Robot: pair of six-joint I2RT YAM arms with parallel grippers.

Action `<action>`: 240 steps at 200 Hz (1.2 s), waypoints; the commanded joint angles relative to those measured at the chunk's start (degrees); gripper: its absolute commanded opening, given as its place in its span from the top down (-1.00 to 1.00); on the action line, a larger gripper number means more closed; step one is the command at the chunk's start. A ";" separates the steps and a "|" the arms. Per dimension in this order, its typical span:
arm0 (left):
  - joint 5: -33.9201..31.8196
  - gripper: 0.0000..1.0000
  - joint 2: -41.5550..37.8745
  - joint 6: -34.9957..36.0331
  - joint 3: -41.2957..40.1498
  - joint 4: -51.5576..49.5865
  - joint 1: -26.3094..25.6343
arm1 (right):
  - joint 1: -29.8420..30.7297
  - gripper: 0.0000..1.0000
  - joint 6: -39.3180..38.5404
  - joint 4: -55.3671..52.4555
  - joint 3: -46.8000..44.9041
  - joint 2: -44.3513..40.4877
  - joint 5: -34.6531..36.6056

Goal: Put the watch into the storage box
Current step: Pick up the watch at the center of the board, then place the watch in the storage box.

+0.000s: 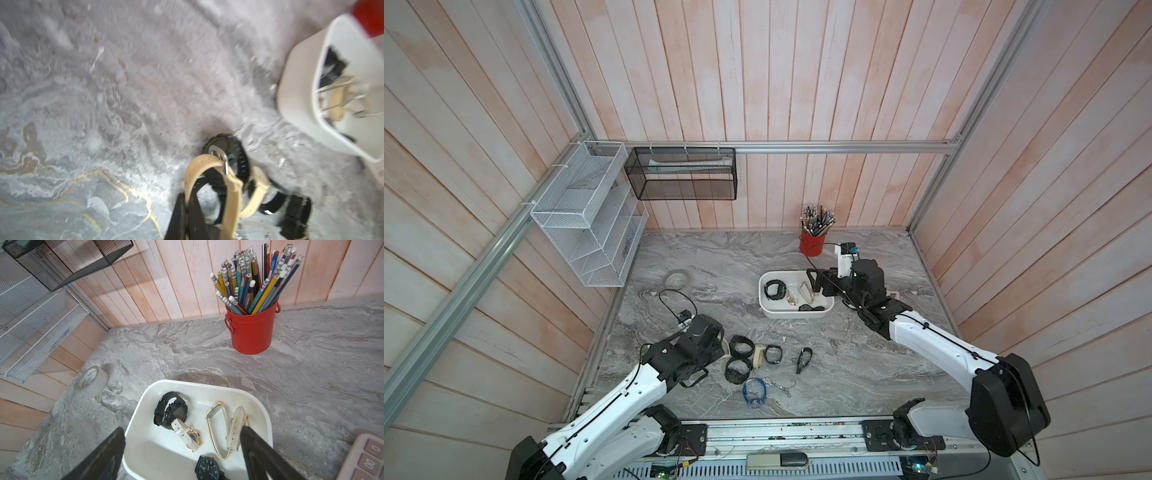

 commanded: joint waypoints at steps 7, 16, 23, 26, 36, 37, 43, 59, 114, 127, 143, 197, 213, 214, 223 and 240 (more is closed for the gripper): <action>-0.27 1.00 4.28 12.27 7.27 4.79 2.56 | -0.81 -0.77 0.61 1.51 -0.84 -1.25 0.92; -0.12 1.00 7.14 13.74 9.70 4.75 2.77 | -0.98 -0.77 0.38 1.56 -0.90 -1.43 0.94; 0.08 1.00 9.08 14.86 11.21 5.06 2.85 | -1.07 -0.77 0.28 1.86 -1.21 -1.63 1.14; 0.25 1.00 9.93 15.24 11.72 5.45 2.81 | -1.17 -0.77 0.29 1.92 -1.33 -1.71 1.24; 1.42 1.00 11.96 16.77 12.42 8.62 2.84 | -1.58 -0.78 0.22 2.49 -1.85 -1.91 1.39; 1.62 1.00 12.13 16.94 12.46 9.01 2.81 | -1.61 -0.77 0.25 2.56 -1.87 -1.91 1.38; 2.73 1.00 13.16 17.71 12.85 11.24 2.79 | -1.93 -0.77 0.37 2.78 -1.98 -1.90 1.21; 5.95 1.00 16.60 19.36 14.76 16.59 2.82 | -2.61 -0.77 0.01 2.16 -1.68 -1.82 0.41; 11.69 1.00 31.76 26.56 25.57 24.77 2.60 | -3.82 -0.77 0.09 1.91 -3.67 -3.49 1.86; 13.00 1.00 34.47 27.49 27.62 26.14 2.42 | -3.97 -0.77 0.07 1.31 -3.47 -3.50 1.71; 13.88 1.00 37.56 28.17 29.48 27.85 2.07 | -4.10 -0.77 -0.05 0.82 -3.37 -3.58 1.85; 16.10 1.00 48.30 30.08 36.64 28.62 0.87 | -4.76 -0.77 0.18 0.36 -3.47 -3.66 3.17; 15.61 1.00 49.87 30.42 36.98 28.73 0.66 | -4.83 -0.77 0.15 0.43 -3.80 -3.69 3.21; 15.57 1.00 49.98 30.45 36.96 28.78 0.66 | -4.82 -0.77 0.13 0.40 -3.81 -3.68 3.22; 15.53 1.00 50.51 30.55 36.70 29.20 0.66 | -5.00 -0.77 -0.02 0.38 -3.91 -3.61 3.17; 15.49 1.00 51.54 30.33 36.29 29.89 0.50 | -5.16 -0.78 -0.27 0.08 -3.82 -3.52 2.92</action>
